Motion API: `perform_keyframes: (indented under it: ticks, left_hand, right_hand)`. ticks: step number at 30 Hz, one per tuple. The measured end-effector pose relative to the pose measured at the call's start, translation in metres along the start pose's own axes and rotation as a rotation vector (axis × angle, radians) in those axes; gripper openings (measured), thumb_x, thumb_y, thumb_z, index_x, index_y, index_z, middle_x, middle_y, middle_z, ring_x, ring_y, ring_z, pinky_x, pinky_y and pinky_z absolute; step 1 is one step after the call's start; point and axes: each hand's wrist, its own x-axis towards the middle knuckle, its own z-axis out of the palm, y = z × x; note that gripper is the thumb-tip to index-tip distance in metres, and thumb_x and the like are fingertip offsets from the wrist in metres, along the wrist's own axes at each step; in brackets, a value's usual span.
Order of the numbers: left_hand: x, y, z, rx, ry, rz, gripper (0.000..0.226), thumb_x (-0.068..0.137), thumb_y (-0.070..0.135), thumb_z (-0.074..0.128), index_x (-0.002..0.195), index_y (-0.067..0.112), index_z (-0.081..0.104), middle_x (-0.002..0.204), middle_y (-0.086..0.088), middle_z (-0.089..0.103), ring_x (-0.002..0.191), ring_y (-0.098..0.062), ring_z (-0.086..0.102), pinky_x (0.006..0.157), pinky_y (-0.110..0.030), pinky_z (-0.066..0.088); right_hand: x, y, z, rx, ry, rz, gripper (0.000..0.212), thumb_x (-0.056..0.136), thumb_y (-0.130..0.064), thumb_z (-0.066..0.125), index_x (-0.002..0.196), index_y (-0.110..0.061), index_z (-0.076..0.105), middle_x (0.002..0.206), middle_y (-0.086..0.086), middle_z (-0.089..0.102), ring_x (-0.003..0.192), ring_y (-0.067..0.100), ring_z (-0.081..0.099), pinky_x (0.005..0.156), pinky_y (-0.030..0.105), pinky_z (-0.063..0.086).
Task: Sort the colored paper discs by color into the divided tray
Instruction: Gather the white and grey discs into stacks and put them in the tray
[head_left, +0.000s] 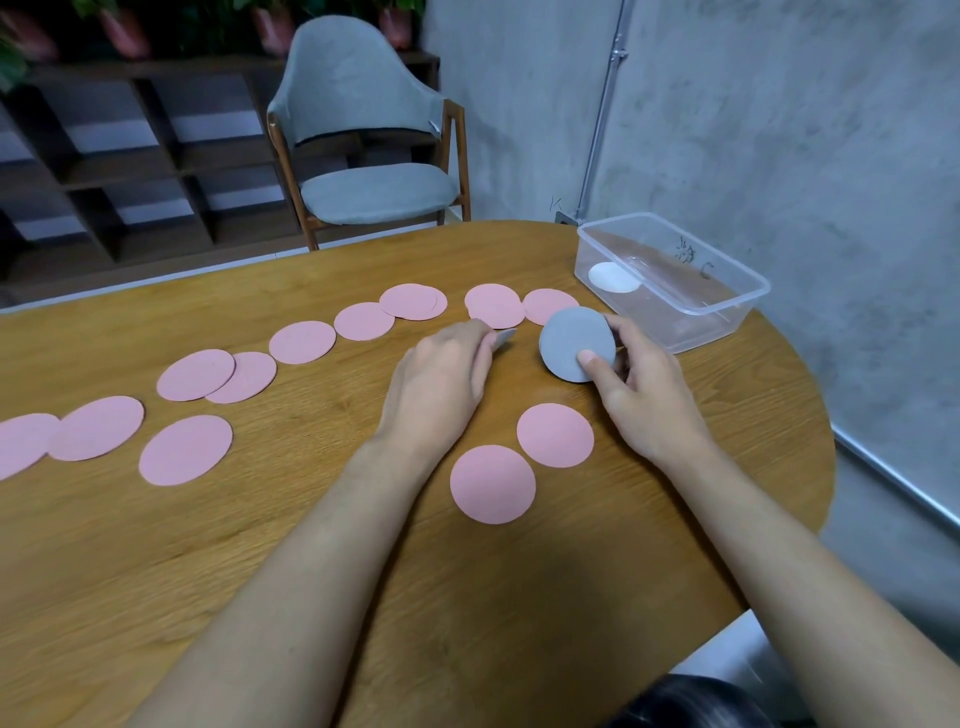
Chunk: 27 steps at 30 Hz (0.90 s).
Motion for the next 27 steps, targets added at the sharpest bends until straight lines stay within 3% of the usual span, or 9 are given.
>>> perform_keyframes:
  ticks: [6, 11, 13, 15, 18, 21, 23, 25, 27]
  left_hand:
    - [-0.002, 0.004, -0.001, -0.216, 0.139, -0.036, 0.015, 0.096, 0.016, 0.063, 0.110, 0.016, 0.069, 0.093, 0.006, 0.071, 0.081, -0.008, 0.064, 0.072, -0.033, 0.057]
    - [-0.004, 0.009, 0.000, -0.535, 0.062, -0.147, 0.015, 0.088, 0.012, 0.075, 0.100, 0.020, 0.074, 0.092, 0.010, 0.073, 0.081, -0.007, 0.068, 0.067, -0.018, 0.055]
    - [-0.003, 0.008, 0.002, -0.566, 0.024, -0.147, 0.014, 0.088, 0.012, 0.077, 0.099, 0.020, 0.076, 0.090, 0.010, 0.075, 0.080, -0.007, 0.069, 0.069, -0.021, 0.057]
    - [-0.003, 0.009, 0.002, -0.579, 0.013, -0.152, 0.016, 0.088, 0.013, 0.081, 0.102, 0.019, 0.076, 0.090, 0.009, 0.075, 0.082, -0.007, 0.072, 0.074, -0.024, 0.061]
    - [-0.002, 0.011, 0.001, -0.544, 0.011, -0.200, 0.032, 0.086, 0.018, 0.084, 0.116, 0.020, 0.073, 0.099, 0.009, 0.074, 0.084, -0.003, 0.073, 0.077, -0.018, 0.060]
    - [-0.001, 0.012, 0.000, -0.501, -0.038, -0.215, 0.053, 0.089, 0.026, 0.081, 0.139, 0.025, 0.064, 0.120, 0.009, 0.072, 0.094, 0.002, 0.072, 0.083, -0.008, 0.054]
    - [-0.001, 0.013, 0.001, -0.446, -0.073, -0.185, 0.056, 0.093, 0.028, 0.077, 0.145, 0.025, 0.059, 0.131, 0.007, 0.070, 0.107, 0.000, 0.070, 0.096, -0.014, 0.053]
    - [-0.001, 0.012, 0.004, -0.379, -0.091, -0.144, 0.053, 0.097, 0.031, 0.071, 0.147, 0.024, 0.057, 0.134, 0.004, 0.070, 0.119, -0.009, 0.066, 0.108, -0.031, 0.051]
    - [-0.002, 0.013, 0.009, -0.313, -0.098, -0.124, 0.052, 0.101, 0.035, 0.064, 0.150, 0.024, 0.053, 0.133, 0.003, 0.071, 0.126, -0.020, 0.063, 0.108, -0.042, 0.050]
  right_hand:
    - [0.001, 0.003, 0.000, -0.007, -0.006, -0.020, 0.043, 0.102, -0.028, 0.061, 0.145, -0.026, 0.052, 0.108, -0.010, 0.066, 0.078, -0.005, 0.052, 0.067, 0.004, 0.038]
    - [0.000, 0.003, 0.001, 0.000, -0.017, -0.052, 0.052, 0.101, -0.028, 0.063, 0.152, -0.026, 0.048, 0.108, -0.012, 0.065, 0.078, 0.001, 0.052, 0.071, 0.006, 0.038]
    - [-0.001, 0.004, 0.002, 0.012, -0.050, -0.092, 0.056, 0.101, -0.029, 0.063, 0.155, -0.025, 0.045, 0.102, -0.009, 0.065, 0.079, 0.006, 0.055, 0.075, 0.012, 0.042]
    - [-0.001, 0.006, 0.003, 0.008, -0.094, -0.143, 0.057, 0.102, -0.030, 0.062, 0.156, -0.024, 0.043, 0.103, -0.003, 0.065, 0.084, 0.016, 0.060, 0.081, 0.028, 0.049]
    - [0.000, 0.007, 0.003, -0.010, -0.117, -0.172, 0.058, 0.103, -0.029, 0.059, 0.158, -0.024, 0.040, 0.102, -0.004, 0.062, 0.086, 0.019, 0.059, 0.084, 0.036, 0.051]
    - [-0.002, 0.004, 0.004, -0.041, -0.131, -0.207, 0.057, 0.106, -0.026, 0.053, 0.160, -0.019, 0.035, 0.098, -0.019, 0.054, 0.089, 0.003, 0.055, 0.085, 0.023, 0.045]
    - [-0.003, 0.001, 0.005, -0.063, -0.145, -0.225, 0.056, 0.109, -0.024, 0.047, 0.161, -0.018, 0.030, 0.099, -0.021, 0.048, 0.091, 0.001, 0.051, 0.088, 0.018, 0.040]
    - [-0.004, -0.003, 0.006, -0.089, -0.187, -0.214, 0.057, 0.110, -0.027, 0.039, 0.164, -0.019, 0.022, 0.108, -0.014, 0.046, 0.098, 0.003, 0.046, 0.091, 0.018, 0.036]
    - [-0.005, -0.007, 0.007, -0.114, -0.240, -0.201, 0.060, 0.111, -0.032, 0.033, 0.165, -0.019, 0.011, 0.120, -0.010, 0.044, 0.109, 0.003, 0.044, 0.095, 0.019, 0.034]
